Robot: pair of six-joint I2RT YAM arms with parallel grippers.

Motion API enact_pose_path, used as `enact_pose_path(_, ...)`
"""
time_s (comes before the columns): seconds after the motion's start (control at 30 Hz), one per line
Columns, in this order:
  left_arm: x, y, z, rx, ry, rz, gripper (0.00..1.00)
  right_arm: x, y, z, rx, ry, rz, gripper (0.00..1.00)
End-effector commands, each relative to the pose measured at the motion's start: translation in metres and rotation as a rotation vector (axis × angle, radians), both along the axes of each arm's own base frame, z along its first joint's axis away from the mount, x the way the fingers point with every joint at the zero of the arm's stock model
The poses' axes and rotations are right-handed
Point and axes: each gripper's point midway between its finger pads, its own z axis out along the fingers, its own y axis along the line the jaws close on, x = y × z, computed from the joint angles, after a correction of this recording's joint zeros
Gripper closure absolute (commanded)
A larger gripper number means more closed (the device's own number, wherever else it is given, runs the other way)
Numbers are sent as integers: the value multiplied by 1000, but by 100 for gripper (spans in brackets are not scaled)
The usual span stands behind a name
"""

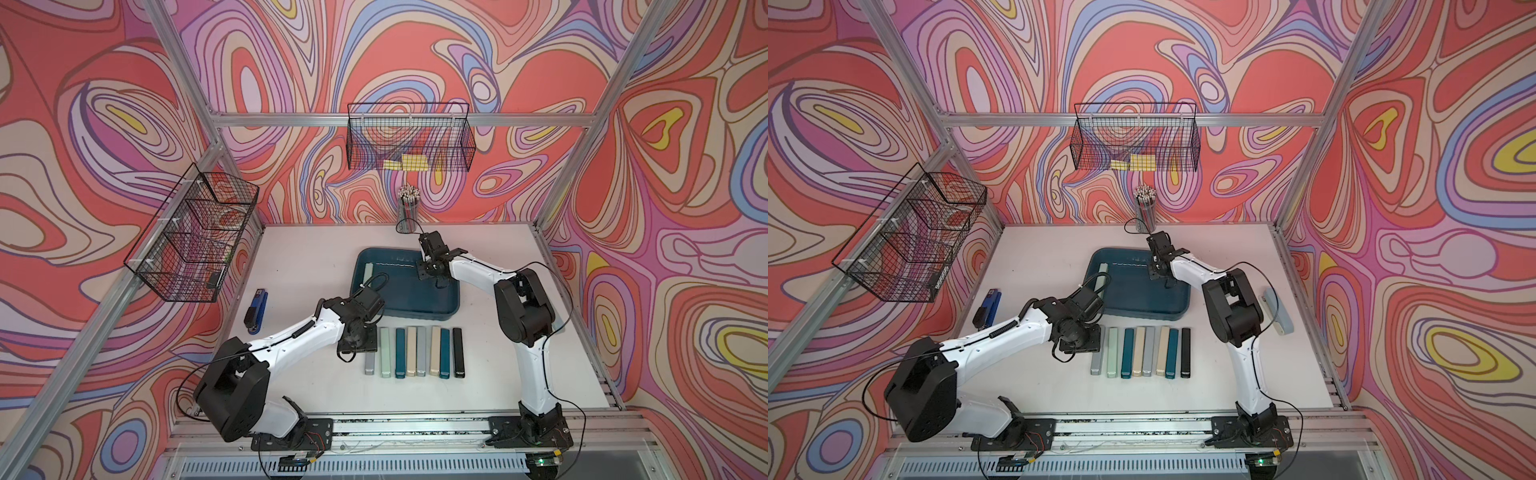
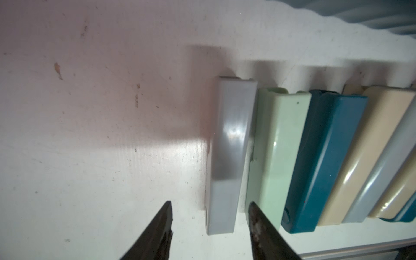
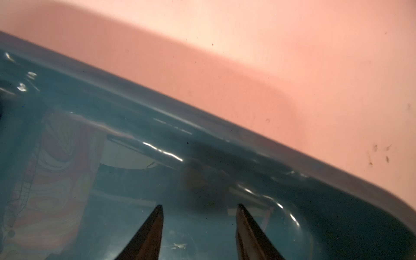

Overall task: Put the pruning pliers into the storage box
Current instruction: Pick up the pruning pliers from the center of the board.

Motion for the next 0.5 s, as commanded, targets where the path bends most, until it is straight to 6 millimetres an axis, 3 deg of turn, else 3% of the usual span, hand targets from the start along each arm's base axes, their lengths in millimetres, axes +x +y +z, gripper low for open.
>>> enact_pose_path(0.0, 1, -4, -12, 0, 8, 33, 45, 12, -1, 5, -29, -27, 10, 46)
enact_pose_path(0.17, 0, -4, -30, 17, 25, 44, 46, 3, 7, 24, 39, -18, 29, 46)
enact_pose_path(0.47, 7, -14, -49, 31, 53, 19, 51, -44, 17, 96, 259, -26, 51, 44)
